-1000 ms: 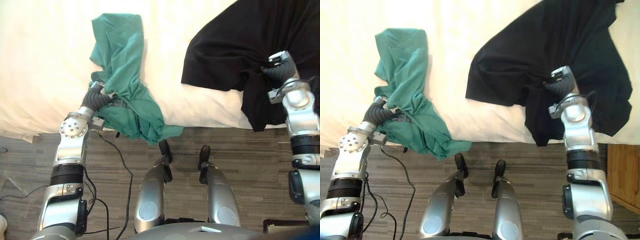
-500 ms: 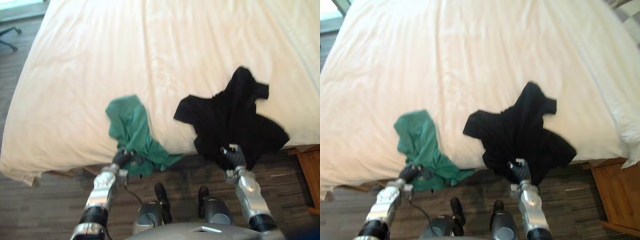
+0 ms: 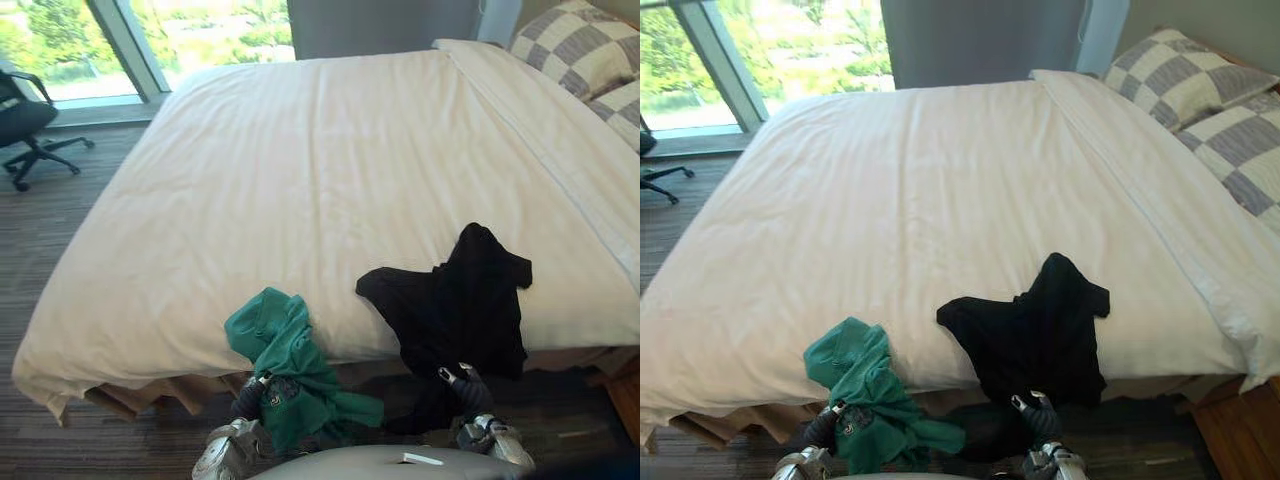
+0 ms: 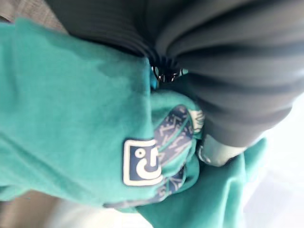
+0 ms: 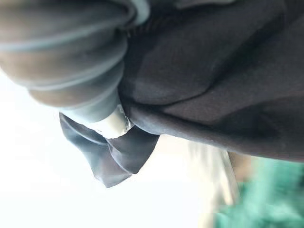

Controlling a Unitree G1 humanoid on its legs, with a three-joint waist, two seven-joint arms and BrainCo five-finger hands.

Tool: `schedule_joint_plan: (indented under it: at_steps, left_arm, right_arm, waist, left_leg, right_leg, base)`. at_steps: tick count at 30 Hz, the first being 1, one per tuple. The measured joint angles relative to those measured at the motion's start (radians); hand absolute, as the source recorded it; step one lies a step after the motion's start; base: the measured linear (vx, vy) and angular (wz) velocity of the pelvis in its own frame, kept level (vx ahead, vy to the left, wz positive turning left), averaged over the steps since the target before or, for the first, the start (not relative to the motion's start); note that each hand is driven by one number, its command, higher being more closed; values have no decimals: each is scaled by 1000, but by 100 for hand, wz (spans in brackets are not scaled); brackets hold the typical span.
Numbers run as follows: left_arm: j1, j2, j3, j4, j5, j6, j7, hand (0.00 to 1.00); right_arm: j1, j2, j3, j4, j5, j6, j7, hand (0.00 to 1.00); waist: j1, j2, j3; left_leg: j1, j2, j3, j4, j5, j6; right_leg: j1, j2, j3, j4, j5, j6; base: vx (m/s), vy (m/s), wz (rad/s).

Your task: Tidy the bed and pick cloth on bed and put in laundry

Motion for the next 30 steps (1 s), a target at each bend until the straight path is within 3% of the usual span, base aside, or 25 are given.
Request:
schedule_joint_plan:
  at_steps: [2,3,6,8,9,11,13,17,18,19,21,22,23,25,26,28,29,30]
  left_arm:
    - [13,-14,0,-8,-29,1,35,100]
    - [24,-21,-2,-12,-30,3,50,100]
    - [24,-30,-2,-28,-30,6,83,100]
    - [20,-24,4,-31,-38,2,133,100]
    - [13,-26,4,-34,-39,2,163,100]
    - [10,-63,-12,-62,-39,3,232,100]
    - [-2,-79,-59,-77,-41,3,298,100]
    - [-40,-96,-134,-78,-78,-2,387,100]
    - [-40,-99,-147,-78,-79,-11,407,100]
    - [-42,-99,-158,-78,-88,-17,426,100]
    - [-45,-103,-177,-77,-99,-36,426,100]
    - [-47,-98,-189,-78,-99,-54,425,100]
    - [-46,-94,-189,-80,-98,-61,424,100]
    - [-37,-88,-183,-90,-98,-84,415,100]
    - [-27,-100,-172,-91,-98,-91,409,100]
    - [-3,-86,-127,-91,-98,-117,399,100]
    - [8,-80,-126,-92,-98,-119,396,100]
    - [24,-76,-116,-96,-97,-128,396,100]
  right_arm:
    - [25,-2,0,0,-4,31,60,100]
    - [41,-1,-1,-2,-14,44,85,100]
    - [97,12,24,-23,-13,53,114,100]
    - [103,30,64,-52,-11,71,133,100]
    - [101,30,76,-61,-11,90,146,100]
    - [77,30,83,-94,-13,143,156,100]
    - [58,35,118,-108,-31,185,161,100]
    - [59,51,173,-108,-89,222,166,100]
    - [61,59,184,-106,-104,226,158,100]
    - [64,67,182,-100,-113,224,140,100]
    - [57,65,173,-88,-109,202,110,100]
    - [50,63,157,-74,-105,191,97,100]
    - [46,59,146,-66,-96,185,85,100]
    - [39,28,130,-52,-62,167,54,100]
    - [33,10,128,-47,-51,163,48,100]
    - [-19,-16,134,-44,-31,151,37,100]
    - [-26,-19,128,-42,-29,149,34,100]
    - [-45,-22,121,-36,-20,149,32,100]
  waist:
    - [1,-10,3]
    - [2,-20,3]
    - [-13,-31,-6]
    - [-23,-79,-17]
    - [-15,-88,-17]
    - [3,-90,-22]
    - [6,-81,-19]
    - [8,-70,5]
    - [6,-73,6]
    - [-2,-80,14]
    - [-14,-94,25]
    - [-13,-93,30]
    - [-14,-94,40]
    - [-22,-77,60]
    - [-20,-35,67]
    - [-1,-29,97]
    - [1,-41,98]
    - [23,-39,106]
  left_leg:
    - [9,-26,-61,0,-10,17]
    - [10,-39,-107,1,-14,23]
    - [-13,-62,-267,33,-13,43]
    - [-35,-65,-275,35,-4,57]
    - [-46,-57,-240,36,-2,58]
    - [-82,-44,-208,43,21,57]
    - [-110,-68,-255,24,75,53]
    - [-133,-104,-347,0,116,58]
    - [-147,-114,-331,0,97,70]
    - [-155,-118,-234,5,48,126]
    - [-178,-111,-96,37,-4,203]
    - [-186,-102,-28,64,-5,219]
    - [-188,-95,11,84,-4,221]
    - [-191,-78,30,123,0,223]
    - [-196,-61,18,127,26,226]
    - [-240,-64,7,191,46,203]
    - [-269,-63,15,232,23,184]
    - [-314,-42,53,342,-31,192]
  right_leg:
    - [-12,-38,-7,116,-44,-1]
    - [-47,-53,43,226,-56,-22]
    - [-106,-22,229,427,-58,-83]
    - [-14,-12,273,299,-78,-67]
    - [10,-15,268,251,-87,-63]
    - [24,-19,211,191,-87,-62]
    - [53,-31,166,136,-112,-20]
    - [103,-45,69,101,-119,-7]
    - [116,-57,15,93,-126,6]
    - [139,-70,-43,79,-123,7]
    - [183,-80,-153,60,-96,8]
    - [204,-83,-215,75,-93,6]
    - [228,-85,-253,98,-93,5]
    - [238,-83,-271,227,-57,-39]
    - [226,-67,-260,232,-98,-44]
    - [206,-31,-256,29,-146,-30]
    - [210,-40,-270,-1,-140,-18]
    - [209,-56,-306,-14,-140,3]
  base:
    - [2,-10,83]
    - [5,-29,130]
    - [8,-83,161]
    - [22,-172,167]
    - [13,-141,101]
    - [-17,-135,70]
    - [-51,-127,74]
    - [-42,-61,85]
    - [-47,-20,112]
    - [2,-4,130]
    - [75,33,201]
    - [105,48,243]
    - [150,26,252]
    - [142,-7,230]
    - [77,-12,157]
    - [37,46,109]
    - [94,76,59]
    - [127,31,16]
